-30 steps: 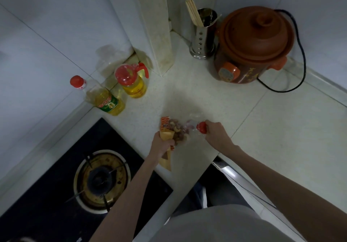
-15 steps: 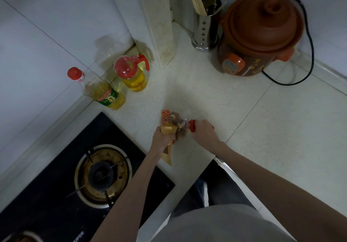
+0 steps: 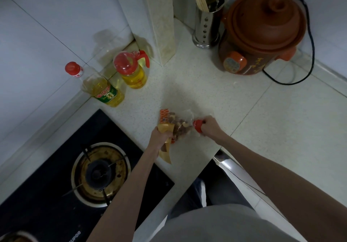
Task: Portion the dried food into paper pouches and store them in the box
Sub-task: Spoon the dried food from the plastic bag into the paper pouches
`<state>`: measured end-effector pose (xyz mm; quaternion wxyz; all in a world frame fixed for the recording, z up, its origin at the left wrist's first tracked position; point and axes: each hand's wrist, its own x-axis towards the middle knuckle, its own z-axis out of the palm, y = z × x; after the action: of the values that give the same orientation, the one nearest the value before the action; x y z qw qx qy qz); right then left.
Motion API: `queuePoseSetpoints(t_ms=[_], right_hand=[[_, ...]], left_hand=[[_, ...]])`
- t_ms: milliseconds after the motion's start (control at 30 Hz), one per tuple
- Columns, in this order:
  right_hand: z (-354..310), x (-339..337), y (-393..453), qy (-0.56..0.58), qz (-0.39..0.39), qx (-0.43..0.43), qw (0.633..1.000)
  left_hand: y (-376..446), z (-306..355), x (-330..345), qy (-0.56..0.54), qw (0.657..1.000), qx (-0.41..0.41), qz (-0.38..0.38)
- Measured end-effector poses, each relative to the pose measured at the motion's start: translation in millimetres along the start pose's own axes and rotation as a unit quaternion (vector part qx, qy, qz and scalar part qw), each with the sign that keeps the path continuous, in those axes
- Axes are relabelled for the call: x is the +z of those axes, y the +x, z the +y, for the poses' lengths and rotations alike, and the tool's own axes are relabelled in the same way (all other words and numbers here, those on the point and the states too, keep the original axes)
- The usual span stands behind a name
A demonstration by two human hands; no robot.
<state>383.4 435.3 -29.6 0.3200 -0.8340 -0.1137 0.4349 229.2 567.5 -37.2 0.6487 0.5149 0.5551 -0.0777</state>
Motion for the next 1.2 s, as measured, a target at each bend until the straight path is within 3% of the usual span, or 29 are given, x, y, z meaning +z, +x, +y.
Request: queuePoseSetpoints(t_ms=[500, 833, 1000, 1100, 1200], right_hand=[[29.2, -37.9, -6.9, 0.140, 0.046, 0.047, 0.988], [66.6, -80.8, -18.0, 0.155, 0.111, 0.078, 0.979], [77.1, -101.9, -28.6, 0.163, 0.140, 0.106, 0.971], [75.6, -117.4, -40.0, 0.168, 0.154, 0.110, 0.968], [60.3, -135.2, -56.3, 0.163, 0.149, 0.089, 0.971]], left_hand=[[5.1, 3.3, 1.4, 0.028, 0.999, -0.009, 0.021], [5.2, 2.9, 7.3, 0.060, 0.997, 0.019, 0.051], [-1.4, 3.9, 8.8, 0.108, 0.984, 0.086, 0.111], [-15.5, 9.8, 16.1, 0.156, 0.961, 0.174, 0.150], [-34.0, 25.5, 27.5, 0.171, 0.946, 0.246, 0.126]])
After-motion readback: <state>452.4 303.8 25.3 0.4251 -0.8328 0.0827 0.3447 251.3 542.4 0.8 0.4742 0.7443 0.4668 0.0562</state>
